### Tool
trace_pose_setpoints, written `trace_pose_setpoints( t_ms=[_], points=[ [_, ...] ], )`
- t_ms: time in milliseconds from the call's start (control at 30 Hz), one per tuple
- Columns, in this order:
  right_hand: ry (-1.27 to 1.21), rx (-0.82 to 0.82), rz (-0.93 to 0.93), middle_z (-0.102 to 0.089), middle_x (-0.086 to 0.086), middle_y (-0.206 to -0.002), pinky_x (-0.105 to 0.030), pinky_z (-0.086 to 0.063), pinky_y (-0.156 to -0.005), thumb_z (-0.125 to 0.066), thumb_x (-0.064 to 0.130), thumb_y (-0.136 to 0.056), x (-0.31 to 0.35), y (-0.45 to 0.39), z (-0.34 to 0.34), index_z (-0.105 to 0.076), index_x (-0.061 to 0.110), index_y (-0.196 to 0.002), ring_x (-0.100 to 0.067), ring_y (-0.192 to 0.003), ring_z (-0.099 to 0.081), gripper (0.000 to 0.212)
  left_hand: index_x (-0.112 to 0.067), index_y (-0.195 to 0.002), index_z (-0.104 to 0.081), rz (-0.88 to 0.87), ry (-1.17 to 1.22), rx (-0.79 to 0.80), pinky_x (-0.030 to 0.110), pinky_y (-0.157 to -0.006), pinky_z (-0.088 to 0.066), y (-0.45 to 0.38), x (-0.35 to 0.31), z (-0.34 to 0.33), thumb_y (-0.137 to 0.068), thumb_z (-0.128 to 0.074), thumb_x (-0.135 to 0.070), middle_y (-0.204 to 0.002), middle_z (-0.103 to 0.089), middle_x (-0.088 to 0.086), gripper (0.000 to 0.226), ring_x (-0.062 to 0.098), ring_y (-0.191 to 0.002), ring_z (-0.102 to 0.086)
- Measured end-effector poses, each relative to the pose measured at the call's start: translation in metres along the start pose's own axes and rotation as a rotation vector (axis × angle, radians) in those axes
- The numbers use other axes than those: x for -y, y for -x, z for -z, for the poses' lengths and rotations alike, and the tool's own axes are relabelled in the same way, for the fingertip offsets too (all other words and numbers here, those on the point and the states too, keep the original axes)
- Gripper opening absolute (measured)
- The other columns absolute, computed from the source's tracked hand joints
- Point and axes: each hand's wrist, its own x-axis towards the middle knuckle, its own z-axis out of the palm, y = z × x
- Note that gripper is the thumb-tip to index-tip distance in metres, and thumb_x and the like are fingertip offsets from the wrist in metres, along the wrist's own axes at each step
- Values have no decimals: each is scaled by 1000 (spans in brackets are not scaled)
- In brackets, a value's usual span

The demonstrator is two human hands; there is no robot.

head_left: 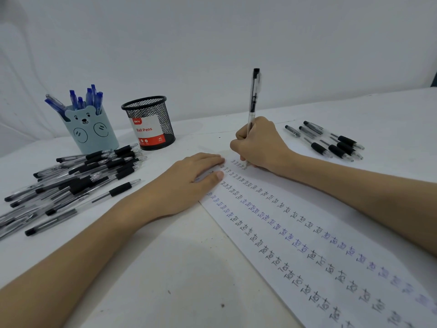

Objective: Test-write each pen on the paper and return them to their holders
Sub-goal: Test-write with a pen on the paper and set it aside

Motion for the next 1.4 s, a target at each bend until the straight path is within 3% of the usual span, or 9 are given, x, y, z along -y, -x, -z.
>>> trace_pose_setpoints(
  t_ms=[133, 300, 500, 633, 733, 867, 1033, 1167, 1400],
  points=[
    [-197, -36, -127, -46, 0, -32, -12, -26, -34, -56, 9, -79, 0, -1, 6, -44, 8, -48, -11, -24, -32, 34, -26, -136, -47, -2, 14, -8, 2, -97, -20, 1, 0, 1, -95, -42, -40, -142, -42, -15, 44, 0, -128, -36],
    [-255, -87, -179, -45, -6, -50, -14, -26, -35, -59, 26, -85, 3, -4, 18, -39, 12, -56, -9, -29, -37, 38, -34, -128, -53, -31, 63, -24, -3, -94, -21, 4, -8, 5, -81, -49, -65, -132, -46, -24, 57, -8, -120, -40],
    [-204, -106, -178, -48, -6, -68, -17, -31, -36, -56, 44, -91, 1, -7, 27, -36, 12, -97, -14, -43, -41, 38, -36, -121, -59, -64, 97, 18, -2, -95, -26, 7, -13, 7, -73, -55, -60, -125, -52, -27, 54, -13, -114, -43],
    [-280, -103, -205, -44, -8, -55, -15, -26, -37, -30, 34, -102, 3, -8, 29, -42, 8, -91, -9, -26, -33, 31, -36, -120, -59, -53, 114, 24, -2, -95, -26, 7, -13, 6, -74, -58, -62, -124, -52, -27, 53, -13, -113, -44],
    [-323, -58, -235, -44, -4, -36, -11, -21, -34, -31, 26, -102, 4, -6, 29, -45, 9, -80, -11, -22, -30, 31, -33, -121, -59, -47, 130, 27, -3, -93, -25, 8, -14, 7, -75, -59, -59, -125, -52, -25, 53, -13, -113, -44],
    [-337, 43, -266, -51, -5, -43, -15, -30, -36, -38, 22, -100, 7, -3, 30, -54, 11, -77, -15, -35, -42, 30, -33, -122, -59, -43, 124, 25, -4, -93, -24, 7, -15, 7, -72, -55, -58, -125, -52, -25, 57, -12, -113, -44],
    [-633, 163, -419, -37, 2, -43, -20, -33, -42, -35, 16, -100, 11, -4, 34, -56, 6, -98, -15, -37, -38, 23, -33, -122, -59, -44, 123, 25, -3, -94, -25, 8, -15, 7, -71, -55, -60, -125, -52, -25, 57, -12, -113, -44],
    [-772, 200, -473, -24, 5, -45, -15, -20, -38, -36, 31, -102, 11, -5, 39, -52, 11, -85, -10, -30, -23, 31, -34, -121, -59, -42, 127, 25, -3, -93, -25, 8, -15, 7, -71, -55, -60, -125, -52, -26, 57, -13, -112, -44],
    [-640, 240, -393, -22, 5, -46, -18, -20, -36, -48, 47, -95, 11, -1, 39, -49, 11, -79, -9, -30, -19, 40, -34, -122, -59, -41, 125, 24, -4, -92, -24, 7, -15, 6, -72, -55, -59, -125, -52, -26, 56, -13, -113, -44]
  ],
)
